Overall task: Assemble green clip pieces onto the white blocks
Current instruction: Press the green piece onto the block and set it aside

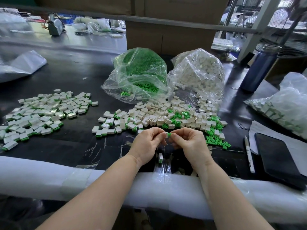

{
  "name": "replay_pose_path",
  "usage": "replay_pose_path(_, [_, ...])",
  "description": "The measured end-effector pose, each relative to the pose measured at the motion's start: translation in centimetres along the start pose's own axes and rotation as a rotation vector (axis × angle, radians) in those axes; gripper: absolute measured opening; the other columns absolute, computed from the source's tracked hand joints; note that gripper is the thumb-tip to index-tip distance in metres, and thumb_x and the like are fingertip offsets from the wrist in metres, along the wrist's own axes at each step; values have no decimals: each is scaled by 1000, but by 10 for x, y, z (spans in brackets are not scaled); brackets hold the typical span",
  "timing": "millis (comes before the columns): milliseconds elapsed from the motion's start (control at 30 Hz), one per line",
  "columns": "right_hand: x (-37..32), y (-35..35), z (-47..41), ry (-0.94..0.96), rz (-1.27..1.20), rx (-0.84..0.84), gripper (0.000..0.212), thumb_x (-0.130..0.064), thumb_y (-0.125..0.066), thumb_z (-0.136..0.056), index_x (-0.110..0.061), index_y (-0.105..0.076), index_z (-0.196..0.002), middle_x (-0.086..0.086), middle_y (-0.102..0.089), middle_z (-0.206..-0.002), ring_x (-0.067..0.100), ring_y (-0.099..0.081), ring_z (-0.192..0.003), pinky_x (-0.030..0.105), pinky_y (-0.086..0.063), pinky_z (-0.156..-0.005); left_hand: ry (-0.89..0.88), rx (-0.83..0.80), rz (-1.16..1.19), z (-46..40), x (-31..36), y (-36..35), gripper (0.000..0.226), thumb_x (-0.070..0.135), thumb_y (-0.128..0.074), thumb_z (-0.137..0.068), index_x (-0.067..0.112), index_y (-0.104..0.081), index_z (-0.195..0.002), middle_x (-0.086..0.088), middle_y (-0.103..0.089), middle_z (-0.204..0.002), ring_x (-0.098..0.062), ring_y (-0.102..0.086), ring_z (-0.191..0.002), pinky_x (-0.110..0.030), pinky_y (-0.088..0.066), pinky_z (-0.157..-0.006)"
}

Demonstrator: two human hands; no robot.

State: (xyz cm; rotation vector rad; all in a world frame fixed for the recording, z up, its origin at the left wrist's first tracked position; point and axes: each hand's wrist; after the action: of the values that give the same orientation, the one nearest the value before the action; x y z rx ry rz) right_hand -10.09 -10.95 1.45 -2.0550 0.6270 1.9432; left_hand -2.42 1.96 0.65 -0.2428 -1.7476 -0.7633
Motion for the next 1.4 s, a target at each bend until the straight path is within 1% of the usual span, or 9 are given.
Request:
replay_pose_path(100, [0, -2, 0, -12, 48, 10, 12, -3, -65, -85, -12, -67, -76, 0, -68, -62, 5, -62, -55, 16, -50, -54, 16, -16, -34, 0, 0, 0, 17, 25, -54, -93, 31, -62, -80, 10, -64, -66, -9, -59, -68, -40, -51, -82])
replay_pose_path(200, [-1, -3, -1, -21, 115, -6, 15, -3, -63, -86, -11, -66, -74, 1, -64, -62, 6, -57, -55, 18, -49, -55, 21, -46, -90, 0, -1, 1, 16, 26, -53, -94, 28, -62, -81, 6, -63, -70, -15, -58, -70, -43, -50, -79])
replay_pose_path(333, [-3, -5, 0, -19, 210, -10, 18, -4, -63, -86, -13, -64, -69, -2, -61, -58, 3, -52, -50, 18, -46, -52, 11, -70, -203, 0, -2, 2, 16, 27, -52, -94, 23, -62, -82, 10, -53, -61, -10, -48, -62, -37, -45, -70])
replay_pose_path(467, [-3, -4, 0, -18, 302, -31, 19, -7, -64, -85, -14, -63, -67, -1, -59, -58, 5, -49, -50, 22, -44, -55, 9, -80, -275, 1, -1, 3, 17, 27, -52, -94, 18, -64, -87, 10, -53, -62, -11, -48, -63, -36, -45, -71])
replay_pose_path(700, [-5, -2, 0, -52, 274, -74, 19, -5, -62, -86, -11, -63, -68, 0, -57, -57, 3, -47, -48, 16, -42, -51, 0, -106, -297, 2, 1, 4, 17, 27, -51, -95, 18, -64, -88, 6, -54, -64, -13, -48, -65, -37, -45, -71])
replay_pose_path(867, [-5, -1, -1, -46, 308, -90, 18, -5, -62, -86, -12, -63, -69, -1, -59, -58, 4, -49, -51, 19, -44, -56, -6, -100, -339, 3, 1, 3, 16, 28, -51, -95, 21, -64, -88, 10, -53, -64, -10, -49, -67, -30, -43, -71])
replay_pose_path(1033, [-5, -1, -1, -49, 336, -108, 19, -5, -62, -86, -14, -62, -69, -3, -59, -58, 1, -50, -50, 18, -43, -56, -4, -102, -344, 4, 1, 3, 15, 27, -52, -94, 19, -64, -88, 6, -58, -72, -13, -52, -74, -30, -44, -74])
replay_pose_path(1133, [-6, 0, -1, -48, 334, -117, 19, -4, -62, -85, -14, -61, -69, -1, -59, -59, 4, -51, -52, 19, -43, -57, -11, -105, -354, 4, 1, 3, 15, 27, -51, -94, 20, -64, -88, 8, -58, -72, -12, -53, -74, -28, -44, -73])
replay_pose_path(1400, [-7, 0, 0, -39, 350, -118, 19, -3, -61, -85, -13, -61, -69, -1, -60, -59, 4, -51, -53, 21, -44, -59, -33, -105, -377, 3, 1, 2, 16, 25, -52, -94, 17, -65, -91, 2, -63, -78, -15, -55, -78, -30, -44, -76])
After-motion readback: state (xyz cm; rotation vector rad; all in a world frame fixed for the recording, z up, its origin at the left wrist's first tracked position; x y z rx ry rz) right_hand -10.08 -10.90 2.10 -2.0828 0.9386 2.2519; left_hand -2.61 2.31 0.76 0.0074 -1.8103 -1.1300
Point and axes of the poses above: each hand's wrist, its own z-axis away from the middle knuckle, its own y-axis out of the back of the hand, x = y × z
